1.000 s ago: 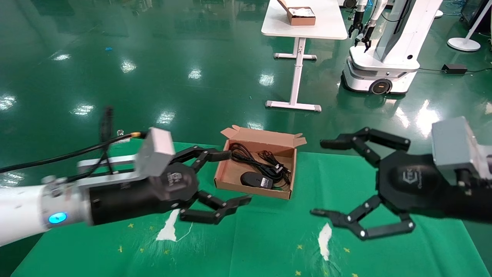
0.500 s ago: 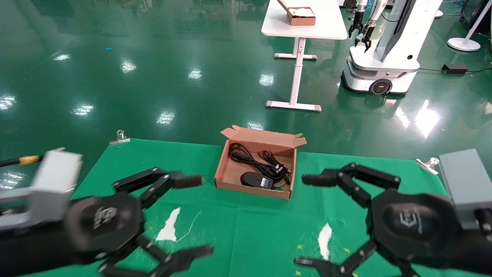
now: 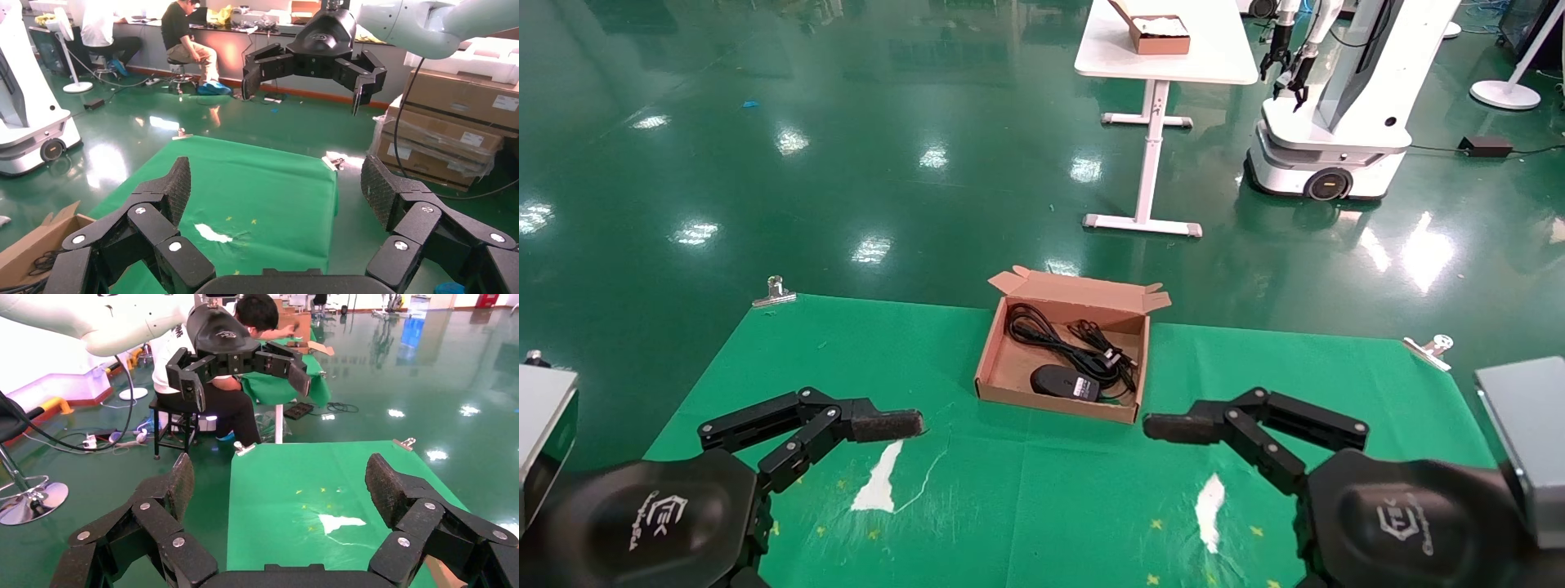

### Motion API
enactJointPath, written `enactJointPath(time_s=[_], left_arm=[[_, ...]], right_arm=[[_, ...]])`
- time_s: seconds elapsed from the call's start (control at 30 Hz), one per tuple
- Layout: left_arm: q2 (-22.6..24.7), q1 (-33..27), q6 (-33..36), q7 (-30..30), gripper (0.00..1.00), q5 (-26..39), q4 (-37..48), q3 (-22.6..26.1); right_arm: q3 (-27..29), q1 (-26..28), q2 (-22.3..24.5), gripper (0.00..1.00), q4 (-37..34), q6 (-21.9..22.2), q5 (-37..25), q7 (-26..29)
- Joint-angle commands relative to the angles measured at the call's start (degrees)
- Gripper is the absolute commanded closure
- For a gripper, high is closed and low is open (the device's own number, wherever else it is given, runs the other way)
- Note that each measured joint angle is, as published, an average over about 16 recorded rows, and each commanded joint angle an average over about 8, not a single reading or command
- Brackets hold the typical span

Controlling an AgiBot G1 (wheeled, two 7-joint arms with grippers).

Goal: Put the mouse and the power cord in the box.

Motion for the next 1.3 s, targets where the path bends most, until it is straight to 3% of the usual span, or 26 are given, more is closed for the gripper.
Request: enactJointPath(time_s=[0.03, 1.3], left_arm=[[0.0, 0.0, 0.0, 0.0, 0.0, 0.0, 0.0, 0.0], [0.5, -0.5, -0.7, 0.0, 0.0, 0.5, 0.5, 0.6]], right_arm=[[0.1, -0.1, 0.0, 0.0, 0.0, 0.0, 0.1, 0.0], [-0.4, 1.0, -0.1, 0.0, -0.7, 0.0, -0.7, -0.4]])
